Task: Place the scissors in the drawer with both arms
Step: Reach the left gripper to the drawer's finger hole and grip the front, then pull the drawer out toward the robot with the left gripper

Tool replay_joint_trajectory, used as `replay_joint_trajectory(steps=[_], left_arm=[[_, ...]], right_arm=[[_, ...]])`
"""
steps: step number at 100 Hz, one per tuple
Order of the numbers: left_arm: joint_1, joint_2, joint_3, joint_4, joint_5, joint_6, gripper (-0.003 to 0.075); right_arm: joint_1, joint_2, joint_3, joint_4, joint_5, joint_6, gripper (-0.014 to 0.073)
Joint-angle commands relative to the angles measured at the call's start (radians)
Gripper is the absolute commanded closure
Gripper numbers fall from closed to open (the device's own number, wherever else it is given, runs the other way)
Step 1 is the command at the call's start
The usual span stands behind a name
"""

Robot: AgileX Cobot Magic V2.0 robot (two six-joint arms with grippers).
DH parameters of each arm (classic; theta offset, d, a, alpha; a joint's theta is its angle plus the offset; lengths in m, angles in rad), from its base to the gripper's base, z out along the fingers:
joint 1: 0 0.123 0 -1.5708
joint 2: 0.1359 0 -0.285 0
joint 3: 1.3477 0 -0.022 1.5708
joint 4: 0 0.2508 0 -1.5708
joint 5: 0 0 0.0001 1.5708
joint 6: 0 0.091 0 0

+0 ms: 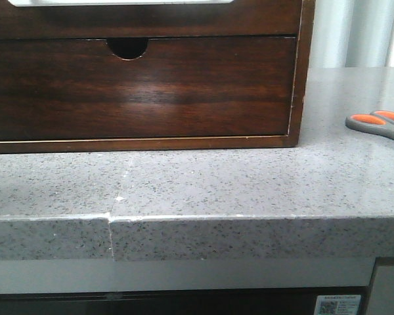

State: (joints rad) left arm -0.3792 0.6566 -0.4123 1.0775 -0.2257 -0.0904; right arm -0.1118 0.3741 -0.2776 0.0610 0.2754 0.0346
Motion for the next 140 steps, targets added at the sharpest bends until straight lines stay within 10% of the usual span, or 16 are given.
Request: replay_joint_trajectory(steps=[1, 79, 106, 140], left_arm=[[-0.033, 0.068, -0.070, 0.064, -0.043, -0.001, 0.0409], [-0.162, 0.413, -0.310, 0.337, 0.125, -0.001, 0.0412], [-0.162, 0.414, -0.310, 0.337, 0.132, -0.001, 0.0741], [-0.162, 0.402, -0.303, 0.337, 0.130, -0.001, 0.0742]], right_arm=[[0.000, 0.015, -0.036, -0.010, -0.073, -0.003, 0.0636], [0.000, 0.015, -0.036, -0.010, -0.073, -0.003, 0.0636], [0.000, 0.015, -0.036, -0.010, -0.071, -0.003, 0.0636], [0.000, 0.015, -0.036, -0.010, -0.071, -0.003, 0.0636]])
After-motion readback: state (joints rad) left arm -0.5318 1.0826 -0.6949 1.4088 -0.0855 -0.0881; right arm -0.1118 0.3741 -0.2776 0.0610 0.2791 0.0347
